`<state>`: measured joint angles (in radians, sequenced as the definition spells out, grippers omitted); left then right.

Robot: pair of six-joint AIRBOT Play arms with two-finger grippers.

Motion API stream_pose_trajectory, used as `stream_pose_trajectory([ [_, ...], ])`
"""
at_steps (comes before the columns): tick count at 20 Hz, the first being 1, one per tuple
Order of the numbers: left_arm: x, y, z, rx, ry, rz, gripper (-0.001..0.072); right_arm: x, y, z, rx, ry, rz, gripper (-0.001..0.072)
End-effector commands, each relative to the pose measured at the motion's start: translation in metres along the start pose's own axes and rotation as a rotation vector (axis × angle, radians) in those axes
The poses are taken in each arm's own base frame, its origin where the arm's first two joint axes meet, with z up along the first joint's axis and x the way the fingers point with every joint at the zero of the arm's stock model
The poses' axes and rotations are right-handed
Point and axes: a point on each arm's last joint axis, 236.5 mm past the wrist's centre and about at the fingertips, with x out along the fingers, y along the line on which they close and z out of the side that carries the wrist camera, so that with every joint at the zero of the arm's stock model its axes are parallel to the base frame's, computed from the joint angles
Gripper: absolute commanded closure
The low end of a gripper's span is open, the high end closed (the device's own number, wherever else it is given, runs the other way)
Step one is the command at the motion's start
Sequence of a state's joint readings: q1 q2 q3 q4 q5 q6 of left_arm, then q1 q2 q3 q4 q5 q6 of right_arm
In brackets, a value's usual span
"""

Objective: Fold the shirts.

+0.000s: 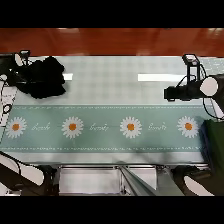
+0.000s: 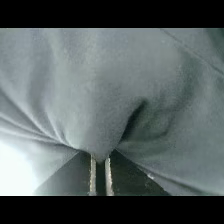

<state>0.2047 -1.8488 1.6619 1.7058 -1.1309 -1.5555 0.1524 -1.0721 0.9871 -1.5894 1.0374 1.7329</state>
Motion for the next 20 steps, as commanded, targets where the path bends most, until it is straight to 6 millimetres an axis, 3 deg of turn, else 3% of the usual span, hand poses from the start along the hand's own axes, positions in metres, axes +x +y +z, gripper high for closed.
stream_pose_trajectory([
  [1,-0.059,-0.022,0.029,-0.067,-0.102,-0.126,0.0684,-0.008,0.008,0.0,0.011,-0.012,0.036,0.0303],
  [4,-0.178,-0.055,0.074,-0.108,-0.372,-0.304,0.0684,-0.035,0.009,-0.001,0.01,-0.05,0.048,0.0303],
  [6,-0.261,-0.068,0.087,-0.105,-0.552,-0.379,0.0684,-0.06,0.008,-0.001,0.002,-0.099,0.055,0.0303],
  [9,-0.371,-0.078,0.082,-0.061,-0.776,-0.418,0.0684,-0.104,0.007,-0.004,0.001,-0.19,0.069,0.0303],
  [12,-0.465,-0.09,0.058,-0.007,-0.953,-0.458,0.0684,-0.142,0.005,-0.012,-0.001,-0.272,0.081,0.0303],
  [14,-0.515,-0.105,0.037,0.04,-1.041,-0.5,0.0684,-0.164,0.004,-0.018,-0.002,-0.322,0.089,0.0303],
  [16,-0.548,-0.129,0.01,0.103,-1.082,-0.56,0.0684,-0.181,0.003,-0.024,-0.001,-0.365,0.096,0.0303],
  [20,-0.569,-0.195,-0.044,0.199,-1.016,-0.746,0.0684,-0.204,0.001,-0.032,-0.002,-0.427,0.105,0.0303],
])
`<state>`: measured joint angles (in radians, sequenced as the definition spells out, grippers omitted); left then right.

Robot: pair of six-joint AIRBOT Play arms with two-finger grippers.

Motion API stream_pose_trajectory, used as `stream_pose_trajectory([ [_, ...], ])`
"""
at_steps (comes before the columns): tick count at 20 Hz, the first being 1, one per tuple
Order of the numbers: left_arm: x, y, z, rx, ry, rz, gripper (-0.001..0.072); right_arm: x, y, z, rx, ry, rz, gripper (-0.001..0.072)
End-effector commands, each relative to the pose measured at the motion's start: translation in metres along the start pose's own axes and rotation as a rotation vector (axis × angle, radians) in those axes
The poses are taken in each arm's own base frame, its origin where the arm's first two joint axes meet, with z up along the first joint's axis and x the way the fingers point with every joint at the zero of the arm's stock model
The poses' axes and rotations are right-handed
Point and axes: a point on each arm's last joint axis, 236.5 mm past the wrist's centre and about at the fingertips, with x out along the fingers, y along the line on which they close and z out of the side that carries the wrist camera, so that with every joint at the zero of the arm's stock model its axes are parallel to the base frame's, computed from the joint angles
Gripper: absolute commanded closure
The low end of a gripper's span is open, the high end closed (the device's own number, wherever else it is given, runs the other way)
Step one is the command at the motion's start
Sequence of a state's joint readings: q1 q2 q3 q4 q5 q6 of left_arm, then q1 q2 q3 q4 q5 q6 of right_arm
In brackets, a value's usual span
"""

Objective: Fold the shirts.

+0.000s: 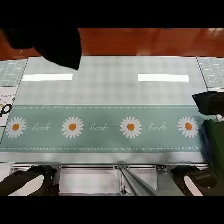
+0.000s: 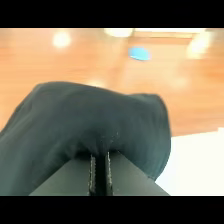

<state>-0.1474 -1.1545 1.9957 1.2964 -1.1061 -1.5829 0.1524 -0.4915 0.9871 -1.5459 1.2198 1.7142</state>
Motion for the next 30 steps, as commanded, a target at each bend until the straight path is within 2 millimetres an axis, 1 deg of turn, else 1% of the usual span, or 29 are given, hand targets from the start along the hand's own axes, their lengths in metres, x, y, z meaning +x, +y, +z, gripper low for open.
stream_pose_trajectory([
  [1,-0.018,-0.074,-0.014,-0.022,0.018,-0.174,0.0684,-0.021,0.0,-0.003,-0.001,-0.04,0.006,0.0303],
  [2,-0.016,-0.09,-0.026,-0.027,0.041,-0.216,0.0684,-0.023,0.0,-0.005,-0.001,-0.037,0.006,0.0303],
  [3,-0.013,-0.102,-0.042,-0.047,0.071,-0.244,0.0684,-0.024,-0.001,-0.006,-0.002,-0.033,0.004,0.0303],
  [4,-0.009,-0.11,-0.061,-0.083,0.108,-0.262,0.0684,-0.024,-0.001,-0.008,-0.007,-0.026,0.004,0.0302],
  [6,-0.002,-0.123,-0.108,-0.159,0.181,-0.29,0.0684,-0.023,0.0,-0.013,-0.005,-0.005,0.005,0.0302],
  [8,0.001,-0.135,-0.169,-0.226,0.266,-0.316,0.0684,-0.02,-0.001,-0.018,-0.005,0.013,0.004,0.0303],
  [9,0.003,-0.137,-0.207,-0.262,0.324,-0.314,0.0683,-0.016,-0.002,-0.021,-0.005,0.022,0.0,0.0303],
  [10,0.006,-0.134,-0.248,-0.277,0.388,-0.298,0.0683,-0.011,-0.003,-0.025,-0.003,0.034,-0.002,0.0303],
  [11,0.009,-0.122,-0.294,-0.28,0.467,-0.259,0.0683,-0.005,-0.004,-0.032,-0.002,0.053,-0.005,0.0303],
  [12,0.012,-0.104,-0.338,-0.263,0.549,-0.199,0.0683,0.002,-0.005,-0.041,0.005,0.079,-0.008,0.0303],
  [13,0.013,-0.081,-0.381,-0.255,0.63,-0.13,0.0683,0.009,-0.007,-0.05,0.013,0.106,-0.013,0.0303],
  [14,0.011,-0.061,-0.414,-0.269,0.693,-0.072,0.0683,0.018,-0.008,-0.061,0.022,0.132,-0.014,0.0303],
  [16,0.003,-0.024,-0.466,-0.3,0.8,0.037,0.0683,0.037,-0.008,-0.078,0.058,0.162,-0.007,0.0303],
  [17,-0.002,-0.009,-0.485,-0.322,0.845,0.084,0.0683,0.048,-0.007,-0.088,0.082,0.183,-0.003,0.0303],
  [19,-0.019,0.008,-0.515,-0.348,0.948,0.147,0.0681,0.073,-0.004,-0.115,0.118,0.257,0.013,0.0303],
  [20,-0.028,0.012,-0.522,-0.357,1.004,0.171,0.0631,0.086,0.0,-0.128,0.14,0.3,0.029,0.0303],
  [21,-0.037,0.017,-0.523,-0.366,1.049,0.191,0.0377,0.097,0.005,-0.136,0.16,0.333,0.044,0.0303],
  [22,-0.042,0.025,-0.515,-0.338,1.071,0.197,0.021,0.105,0.01,-0.138,0.168,0.359,0.064,0.0303],
  [23,-0.044,0.039,-0.499,-0.303,1.072,0.214,0.0203,0.112,0.014,-0.136,0.166,0.364,0.081,0.0303],
  [24,-0.042,0.054,-0.476,-0.288,1.039,0.244,0.0203,0.116,0.012,-0.128,0.146,0.359,0.073,0.0303],
  [26,-0.028,0.089,-0.404,-0.309,0.853,0.308,0.0203,0.114,-0.005,-0.098,0.122,0.319,0.011,0.0303],
  [27,-0.024,0.11,-0.362,-0.339,0.721,0.352,0.0203,0.107,-0.023,-0.079,0.115,0.278,-0.042,0.0303],
  [28,-0.024,0.129,-0.33,-0.37,0.611,0.394,0.0203,0.097,-0.051,-0.062,0.117,0.236,-0.131,0.0303],
  [29,-0.027,0.147,-0.311,-0.426,0.535,0.435,0.0204,0.088,-0.084,-0.056,0.14,0.221,-0.231,0.0303],
  [30,-0.03,0.156,-0.311,-0.509,0.517,0.447,0.0204,0.08,-0.113,-0.062,0.183,0.235,-0.311,0.0303],
])
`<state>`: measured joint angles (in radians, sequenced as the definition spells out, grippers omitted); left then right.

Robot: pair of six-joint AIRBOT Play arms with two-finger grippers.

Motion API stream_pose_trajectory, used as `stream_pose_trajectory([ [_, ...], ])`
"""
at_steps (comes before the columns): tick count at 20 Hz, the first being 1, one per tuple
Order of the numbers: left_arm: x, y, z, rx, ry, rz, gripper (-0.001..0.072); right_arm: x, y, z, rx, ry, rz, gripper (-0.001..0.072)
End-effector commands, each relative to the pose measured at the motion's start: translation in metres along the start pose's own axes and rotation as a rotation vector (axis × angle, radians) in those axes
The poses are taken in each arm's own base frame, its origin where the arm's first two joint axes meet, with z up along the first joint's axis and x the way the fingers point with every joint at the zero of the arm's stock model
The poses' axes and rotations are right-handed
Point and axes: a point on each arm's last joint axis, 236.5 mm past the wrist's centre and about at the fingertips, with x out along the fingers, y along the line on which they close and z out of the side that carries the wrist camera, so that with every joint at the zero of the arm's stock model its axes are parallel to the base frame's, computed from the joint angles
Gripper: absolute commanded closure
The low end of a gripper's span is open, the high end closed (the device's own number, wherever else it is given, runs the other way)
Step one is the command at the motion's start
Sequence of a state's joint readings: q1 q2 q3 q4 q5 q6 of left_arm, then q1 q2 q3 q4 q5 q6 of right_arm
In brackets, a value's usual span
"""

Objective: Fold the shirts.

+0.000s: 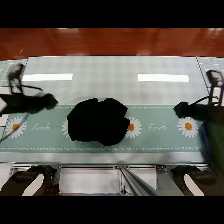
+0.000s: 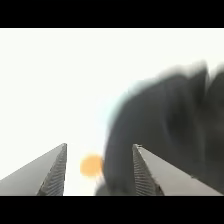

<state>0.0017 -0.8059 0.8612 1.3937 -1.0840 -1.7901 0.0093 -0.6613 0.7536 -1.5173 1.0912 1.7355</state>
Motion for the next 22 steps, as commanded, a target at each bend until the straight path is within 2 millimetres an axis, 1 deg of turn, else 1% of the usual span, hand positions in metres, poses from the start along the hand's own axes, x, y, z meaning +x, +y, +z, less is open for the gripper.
stream_pose_trajectory([
  [1,-0.023,0.031,0.036,-0.231,-0.077,-0.05,0.0205,-0.013,-0.086,0.007,0.134,-0.003,-0.225,0.0303],
  [2,-0.006,0.02,0.02,-0.256,0.005,-0.149,0.0205,-0.003,-0.093,-0.008,0.215,0.031,-0.205,0.0303],
  [3,0.011,-0.001,0.002,-0.253,0.097,-0.295,0.0205,0.012,-0.086,-0.023,0.267,0.062,-0.135,0.0303],
  [4,0.024,-0.022,-0.014,-0.248,0.183,-0.435,0.0205,0.028,-0.067,-0.038,0.277,0.093,-0.029,0.0304],
  [5,0.033,-0.042,-0.027,-0.22,0.259,-0.564,0.0205,0.039,-0.047,-0.051,0.27,0.123,0.063,0.0304],
  [6,0.043,-0.054,-0.035,-0.186,0.308,-0.639,0.0204,0.045,-0.032,-0.062,0.267,0.147,0.128,0.0305],
  [7,0.058,-0.058,-0.044,-0.168,0.354,-0.663,0.0204,0.049,-0.021,-0.071,0.265,0.168,0.177,0.0306],
  [8,0.075,-0.059,-0.052,-0.163,0.394,-0.654,0.0204,0.051,-0.016,-0.078,0.266,0.19,0.2,0.0306],
  [10,0.101,-0.065,-0.065,-0.166,0.455,-0.637,0.0204,0.05,-0.014,-0.086,0.258,0.221,0.207,0.0306],
  [11,0.108,-0.071,-0.073,-0.153,0.494,-0.641,0.0204,0.049,-0.012,-0.09,0.256,0.235,0.212,0.0306],
  [13,0.119,-0.087,-0.091,-0.109,0.581,-0.651,0.0204,0.048,-0.009,-0.099,0.246,0.272,0.225,0.0306],
  [14,0.12,-0.096,-0.101,-0.08,0.627,-0.663,0.0204,0.048,-0.005,-0.107,0.25,0.297,0.239,0.0306],
  [15,0.117,-0.105,-0.109,-0.054,0.674,-0.685,0.0205,0.049,0.002,-0.116,0.255,0.323,0.273,0.0306],
  [16,0.113,-0.11,-0.113,-0.017,0.71,-0.697,0.0226,0.05,0.015,-0.125,0.272,0.344,0.331,0.0307],
  [17,0.111,-0.109,-0.115,0.028,0.732,-0.688,0.0503,0.05,0.029,-0.13,0.294,0.357,0.393,0.0307],
  [18,0.112,-0.103,-0.116,0.078,0.738,-0.656,0.0684,0.05,0.042,-0.134,0.321,0.362,0.455,0.0307],
  [19,0.112,-0.097,-0.115,0.117,0.742,-0.632,0.0683,0.049,0.053,-0.136,0.346,0.364,0.509,0.0323],
  [20,0.113,-0.091,-0.113,0.151,0.739,-0.604,0.0683,0.046,0.065,-0.139,0.348,0.371,0.562,0.0379],
  [21,0.113,-0.087,-0.112,0.171,0.737,-0.587,0.0683,0.042,0.08,-0.146,0.323,0.395,0.606,0.0419],
  [22,0.113,-0.085,-0.112,0.175,0.736,-0.577,0.0683,0.039,0.097,-0.153,0.297,0.419,0.636,0.0418],
])
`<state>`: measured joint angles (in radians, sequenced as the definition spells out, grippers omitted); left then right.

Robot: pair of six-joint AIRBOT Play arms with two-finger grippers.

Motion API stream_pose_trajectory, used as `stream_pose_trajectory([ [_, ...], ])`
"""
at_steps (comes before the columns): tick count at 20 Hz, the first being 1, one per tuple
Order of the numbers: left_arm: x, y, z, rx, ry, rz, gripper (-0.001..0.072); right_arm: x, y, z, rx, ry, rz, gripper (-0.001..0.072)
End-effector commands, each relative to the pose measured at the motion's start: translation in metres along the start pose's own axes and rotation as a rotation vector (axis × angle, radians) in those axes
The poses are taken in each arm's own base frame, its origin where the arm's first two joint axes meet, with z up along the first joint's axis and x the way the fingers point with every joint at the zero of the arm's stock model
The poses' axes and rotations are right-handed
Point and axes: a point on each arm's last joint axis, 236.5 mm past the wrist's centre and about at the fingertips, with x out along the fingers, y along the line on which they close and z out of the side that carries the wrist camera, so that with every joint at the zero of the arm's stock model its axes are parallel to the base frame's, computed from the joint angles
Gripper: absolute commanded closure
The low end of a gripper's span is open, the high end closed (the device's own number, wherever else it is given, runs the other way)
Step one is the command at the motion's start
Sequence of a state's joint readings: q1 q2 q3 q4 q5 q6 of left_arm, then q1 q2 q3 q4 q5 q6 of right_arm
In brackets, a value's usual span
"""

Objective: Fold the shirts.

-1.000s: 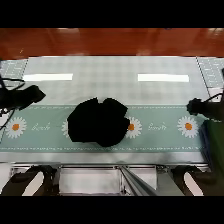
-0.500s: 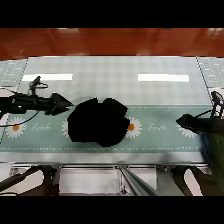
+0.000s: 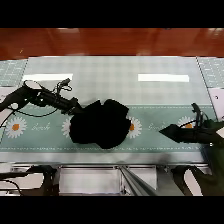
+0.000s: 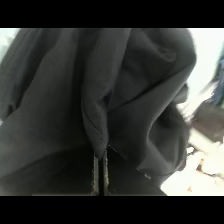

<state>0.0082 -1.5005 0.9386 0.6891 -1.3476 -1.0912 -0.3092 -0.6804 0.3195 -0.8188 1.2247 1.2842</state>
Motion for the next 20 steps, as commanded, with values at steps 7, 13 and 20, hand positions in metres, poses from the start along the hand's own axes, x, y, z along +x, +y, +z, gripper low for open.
stream_pose_trajectory([
  [7,-0.002,0.009,-0.005,0.043,0.049,0.067,0.0683,0.082,0.073,-0.045,-0.078,0.162,0.101,0.0292],
  [13,-0.002,0.009,-0.005,0.042,0.049,0.066,0.0683,0.142,0.101,-0.052,-0.089,0.299,0.099,0.0295],
  [20,-0.006,0.005,0.005,0.028,-0.002,0.057,0.0683,0.164,0.139,-0.041,-0.204,0.327,0.135,0.0686],
])
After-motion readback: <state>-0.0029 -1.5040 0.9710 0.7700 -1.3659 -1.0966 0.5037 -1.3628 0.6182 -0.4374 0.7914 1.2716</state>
